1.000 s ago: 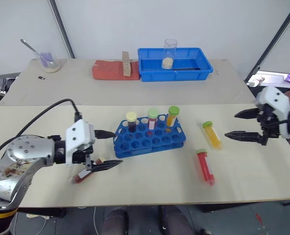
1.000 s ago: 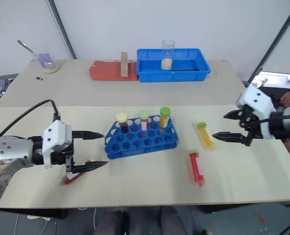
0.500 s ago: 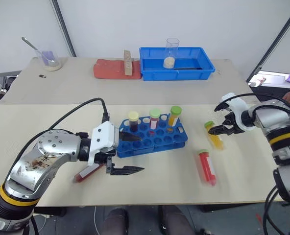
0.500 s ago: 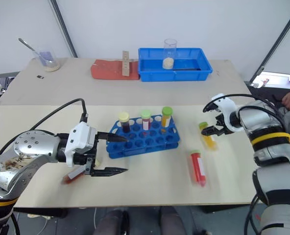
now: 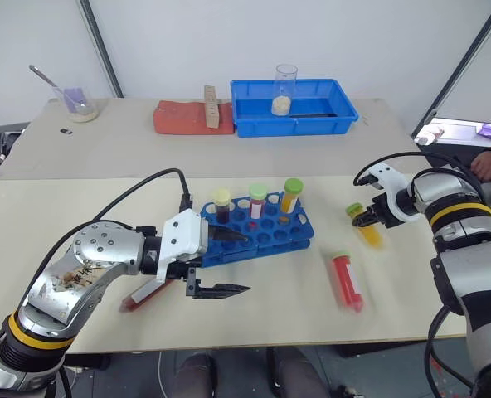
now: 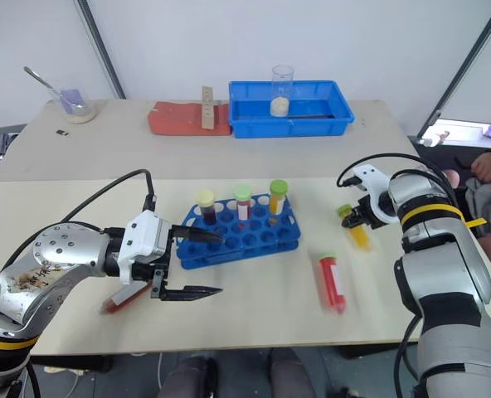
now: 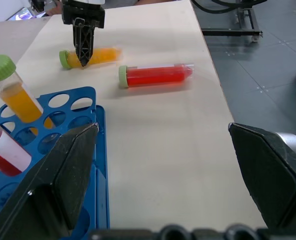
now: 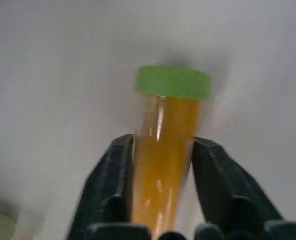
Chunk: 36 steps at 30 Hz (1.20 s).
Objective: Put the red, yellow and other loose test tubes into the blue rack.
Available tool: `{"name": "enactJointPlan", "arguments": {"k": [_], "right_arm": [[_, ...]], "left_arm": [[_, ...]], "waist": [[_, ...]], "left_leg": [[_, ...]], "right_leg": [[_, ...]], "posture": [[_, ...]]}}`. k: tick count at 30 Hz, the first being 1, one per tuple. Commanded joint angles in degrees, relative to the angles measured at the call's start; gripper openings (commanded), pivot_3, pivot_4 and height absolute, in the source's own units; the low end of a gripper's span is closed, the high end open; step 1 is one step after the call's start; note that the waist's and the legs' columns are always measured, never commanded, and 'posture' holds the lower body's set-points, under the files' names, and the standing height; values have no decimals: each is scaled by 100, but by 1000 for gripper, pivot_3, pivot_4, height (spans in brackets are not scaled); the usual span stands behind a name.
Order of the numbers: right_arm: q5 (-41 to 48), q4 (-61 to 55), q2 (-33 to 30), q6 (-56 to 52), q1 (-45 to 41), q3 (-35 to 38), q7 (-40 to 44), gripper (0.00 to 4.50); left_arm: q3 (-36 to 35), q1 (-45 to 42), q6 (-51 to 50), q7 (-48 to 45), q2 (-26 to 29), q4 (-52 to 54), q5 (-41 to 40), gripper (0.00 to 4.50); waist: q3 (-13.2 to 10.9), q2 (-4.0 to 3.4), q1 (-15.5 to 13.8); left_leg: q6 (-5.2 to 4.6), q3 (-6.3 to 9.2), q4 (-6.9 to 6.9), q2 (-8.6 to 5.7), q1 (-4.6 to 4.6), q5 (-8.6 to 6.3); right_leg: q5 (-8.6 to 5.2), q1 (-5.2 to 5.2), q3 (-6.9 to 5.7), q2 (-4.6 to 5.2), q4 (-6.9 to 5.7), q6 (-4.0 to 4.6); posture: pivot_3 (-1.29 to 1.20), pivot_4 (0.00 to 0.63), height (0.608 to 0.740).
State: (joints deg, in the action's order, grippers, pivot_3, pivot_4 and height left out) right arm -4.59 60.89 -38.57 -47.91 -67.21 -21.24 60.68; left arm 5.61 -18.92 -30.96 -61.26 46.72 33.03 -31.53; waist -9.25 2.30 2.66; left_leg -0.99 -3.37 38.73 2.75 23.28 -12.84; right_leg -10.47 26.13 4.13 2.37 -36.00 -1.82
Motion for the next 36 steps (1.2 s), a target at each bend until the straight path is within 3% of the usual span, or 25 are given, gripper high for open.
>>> {"name": "enactJointPlan", "arguments": {"k": [1,6,10,14,18,21,25,29,36], "right_arm": [[-64,-85,-22,45,-90,192,-25,936],[104,-1113,-350,-318,140,454,202,935],[568,-4190,-1196,-667,1354,883,598,935],[1276,-6759,-1461,-1383,2617,2098,324,935],[2430,-8747,-431,-1288,3929,4142,-33,934],[2713,-9718,255,-742,4845,4404,-412,934],[2574,-10163,996,263,5533,3782,-1031,934],[2170,-9697,1751,1323,5575,3181,-1839,933],[1678,-8587,2073,2798,5491,2700,-2392,933]], "left_arm": [[-13,8,165,-2,-22,80,54,4500],[-123,39,169,-105,43,-162,30,4500],[-199,58,232,-164,73,-449,84,4500],[-354,6,256,-140,-17,-626,-10,4500],[-499,-13,359,-214,-30,-844,-14,4500],[-549,-77,338,-243,-152,-933,-156,4500],[-488,-180,237,-399,-222,-966,-289,4500],[-441,-197,159,-419,-230,-891,-350,4500],[-453,-113,27,-330,-249,-688,-427,4500]], "waist": [[0,0,1],[-1,-1,-7],[-6,-10,-84],[-7,-11,-134],[-7,-10,-175],[-7,-10,-179],[-6,-10,-172],[-6,-10,-94],[-7,-10,-82]], "left_leg": [[0,0,0,0,0,0],[0,1,0,0,2,0],[-1,9,-3,-1,8,-1],[-5,11,-7,1,9,-4],[-4,15,1,3,0,-4],[-3,15,9,3,-3,-3],[-2,13,13,2,-3,-2],[-1,9,11,4,-6,-2],[-2,13,8,2,2,-2]], "right_leg": [[0,0,0,0,0,0],[0,1,0,0,0,0],[-15,4,-7,1,0,-18],[-33,6,-11,0,1,-34],[-33,-1,-15,-2,-7,-34],[-28,-6,-13,-3,-11,-38],[-34,-9,-11,-2,-8,-26],[-37,-7,-7,-2,-8,-15],[-33,-6,-9,-3,-4,-20]], "posture": [[0,150,740],[0,150,740],[0,150,740],[0,150,740],[0,150,740],[0,150,740],[0,150,740],[0,150,740],[0,150,740]]}}
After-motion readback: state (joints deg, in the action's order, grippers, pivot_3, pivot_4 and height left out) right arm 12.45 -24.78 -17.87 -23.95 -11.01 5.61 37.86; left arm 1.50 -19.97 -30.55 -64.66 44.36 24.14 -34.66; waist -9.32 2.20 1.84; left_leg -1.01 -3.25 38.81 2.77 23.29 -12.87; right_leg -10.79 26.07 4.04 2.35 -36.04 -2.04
